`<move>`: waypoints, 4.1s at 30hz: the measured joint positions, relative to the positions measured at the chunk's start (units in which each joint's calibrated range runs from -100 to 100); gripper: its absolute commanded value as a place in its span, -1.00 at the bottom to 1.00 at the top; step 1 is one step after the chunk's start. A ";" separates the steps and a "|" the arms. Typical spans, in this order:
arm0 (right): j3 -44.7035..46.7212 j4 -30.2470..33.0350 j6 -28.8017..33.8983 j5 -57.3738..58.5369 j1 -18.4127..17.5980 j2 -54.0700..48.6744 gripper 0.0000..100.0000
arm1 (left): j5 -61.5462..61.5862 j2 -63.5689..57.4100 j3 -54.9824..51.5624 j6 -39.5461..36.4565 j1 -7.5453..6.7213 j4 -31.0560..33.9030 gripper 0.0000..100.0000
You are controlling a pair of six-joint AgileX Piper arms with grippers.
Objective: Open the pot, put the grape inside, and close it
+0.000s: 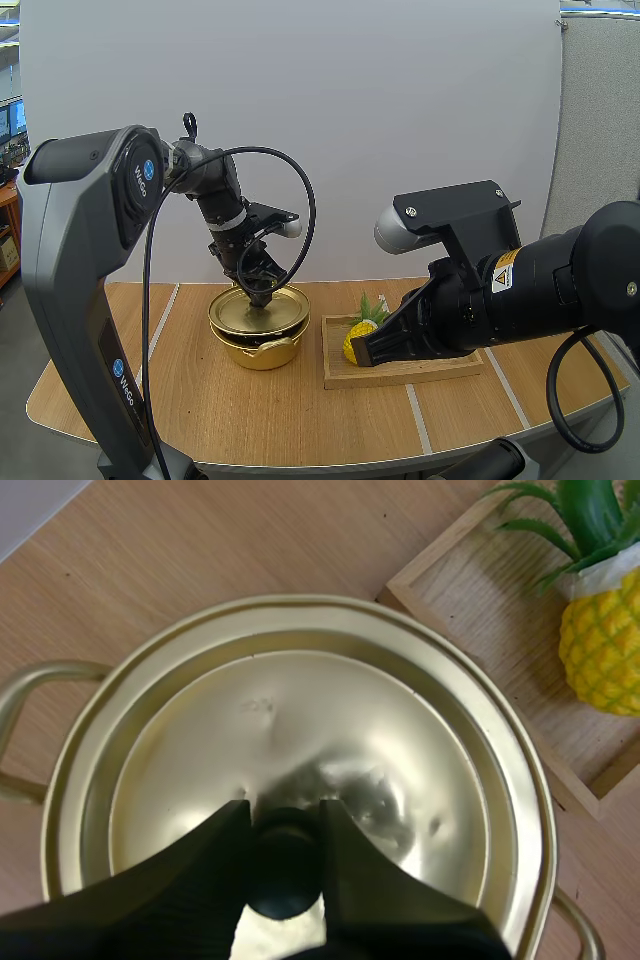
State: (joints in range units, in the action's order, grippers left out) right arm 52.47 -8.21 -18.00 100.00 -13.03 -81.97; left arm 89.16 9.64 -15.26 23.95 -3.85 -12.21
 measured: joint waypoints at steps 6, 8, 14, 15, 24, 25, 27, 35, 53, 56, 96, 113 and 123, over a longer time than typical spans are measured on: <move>0.00 0.00 0.00 0.00 0.00 0.00 -1.00 | -1.92 0.14 -2.29 0.33 0.00 -0.48 -1.00; 0.00 0.00 0.00 0.00 0.00 0.00 -1.00 | -3.33 0.03 -3.18 0.54 0.00 -0.48 -1.00; 0.00 0.00 0.00 0.00 0.00 0.00 -1.00 | -5.05 -0.48 -4.45 1.14 0.00 -0.70 -0.98; 0.00 0.00 0.00 0.00 0.00 0.00 -1.00 | -5.05 -0.48 -4.45 1.14 0.00 -0.70 -0.91; 0.00 0.00 0.00 0.00 0.00 0.00 -1.00 | -4.51 -0.48 -4.45 2.22 0.00 -0.70 1.00; 0.00 0.00 0.00 0.00 0.00 0.00 -1.00 | -4.51 -0.50 -4.45 2.22 0.00 -0.70 1.00; 0.00 0.00 0.00 0.00 0.00 0.00 -1.00 | -2.44 -0.50 -4.45 2.45 0.00 -0.81 1.00; 0.00 0.00 0.00 0.00 0.00 0.00 -1.00 | 8.90 0.28 0.32 1.33 0.00 -0.91 1.00; 0.00 0.00 0.00 0.00 0.00 0.00 -1.00 | 10.27 -24.14 7.00 -0.46 0.00 -0.91 1.00; 0.00 0.09 0.00 0.00 0.00 0.00 -1.00 | 10.48 -31.18 8.19 -1.29 0.00 -0.80 1.00; 0.00 0.87 0.00 0.00 0.65 -3.40 -1.00 | 10.84 -85.03 5.15 -6.44 0.00 0.31 -1.00; 0.00 -0.59 0.00 -4.69 4.49 -17.73 -1.00 | -1.49 -109.19 -16.81 -14.69 0.00 -0.48 -1.00; 1.32 1.04 -1.78 -27.22 8.08 -17.73 -1.00 | -19.43 -109.47 -32.20 -30.25 2.37 9.62 -1.00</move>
State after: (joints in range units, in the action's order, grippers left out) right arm 53.78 -7.17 -19.78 72.78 -4.95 -99.70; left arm 69.73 -99.83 -47.45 -6.30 -1.48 -2.59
